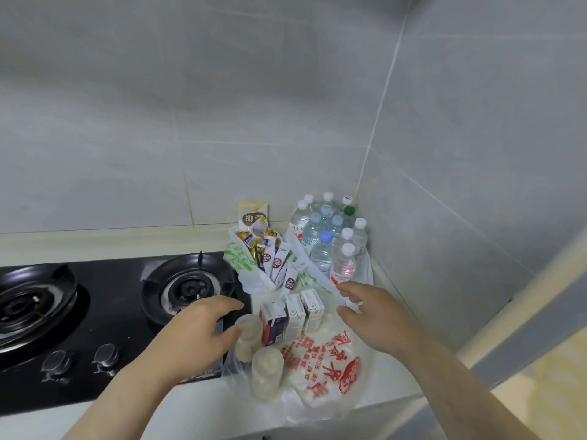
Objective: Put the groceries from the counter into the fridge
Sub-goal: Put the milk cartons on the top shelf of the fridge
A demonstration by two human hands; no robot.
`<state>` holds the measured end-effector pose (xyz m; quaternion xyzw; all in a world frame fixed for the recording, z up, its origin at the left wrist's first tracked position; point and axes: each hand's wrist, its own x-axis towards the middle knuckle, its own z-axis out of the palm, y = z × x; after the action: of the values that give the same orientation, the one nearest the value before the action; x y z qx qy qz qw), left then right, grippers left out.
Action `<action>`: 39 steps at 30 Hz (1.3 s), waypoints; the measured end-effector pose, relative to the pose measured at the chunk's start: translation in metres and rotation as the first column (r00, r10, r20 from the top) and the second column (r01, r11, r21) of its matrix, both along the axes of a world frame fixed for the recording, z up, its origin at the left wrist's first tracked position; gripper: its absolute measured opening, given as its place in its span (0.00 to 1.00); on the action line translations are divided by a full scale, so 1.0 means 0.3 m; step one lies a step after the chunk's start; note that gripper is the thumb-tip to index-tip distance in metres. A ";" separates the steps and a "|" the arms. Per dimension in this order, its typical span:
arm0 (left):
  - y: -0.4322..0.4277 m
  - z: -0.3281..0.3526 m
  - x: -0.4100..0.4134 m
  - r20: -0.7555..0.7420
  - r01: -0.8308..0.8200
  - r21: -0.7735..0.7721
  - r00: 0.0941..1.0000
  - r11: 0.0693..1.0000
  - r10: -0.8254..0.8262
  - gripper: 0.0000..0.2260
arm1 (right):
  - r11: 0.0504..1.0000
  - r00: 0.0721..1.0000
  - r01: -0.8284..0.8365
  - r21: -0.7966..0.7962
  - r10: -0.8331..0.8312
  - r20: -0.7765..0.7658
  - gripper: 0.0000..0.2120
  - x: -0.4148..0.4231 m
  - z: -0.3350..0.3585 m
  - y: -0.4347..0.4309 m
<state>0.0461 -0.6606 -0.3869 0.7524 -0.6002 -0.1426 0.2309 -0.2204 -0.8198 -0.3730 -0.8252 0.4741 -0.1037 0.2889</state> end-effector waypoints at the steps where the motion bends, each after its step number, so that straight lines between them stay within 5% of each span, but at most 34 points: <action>1: -0.013 -0.003 0.000 -0.002 0.001 -0.003 1.000 1.000 -0.001 0.19 | 1.000 1.000 0.008 0.003 -0.008 0.004 0.22 -0.004 -0.003 -0.016; 30: -0.425 -0.255 -0.121 -0.103 -0.168 0.185 0.977 0.968 0.189 0.17 | 0.935 0.944 -0.316 0.159 0.327 -0.050 0.18 0.067 -0.266 -0.462; 39: -0.483 -0.336 -0.116 -0.078 -0.102 0.209 0.990 0.973 0.120 0.33 | 0.914 0.919 -0.353 0.201 0.379 -0.110 0.30 0.104 -0.355 -0.480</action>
<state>0.0112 -0.8055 -0.4876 0.7974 -0.5283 -0.2242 0.1866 -0.1893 -0.9639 -0.4794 -0.8759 0.3380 0.0557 0.3397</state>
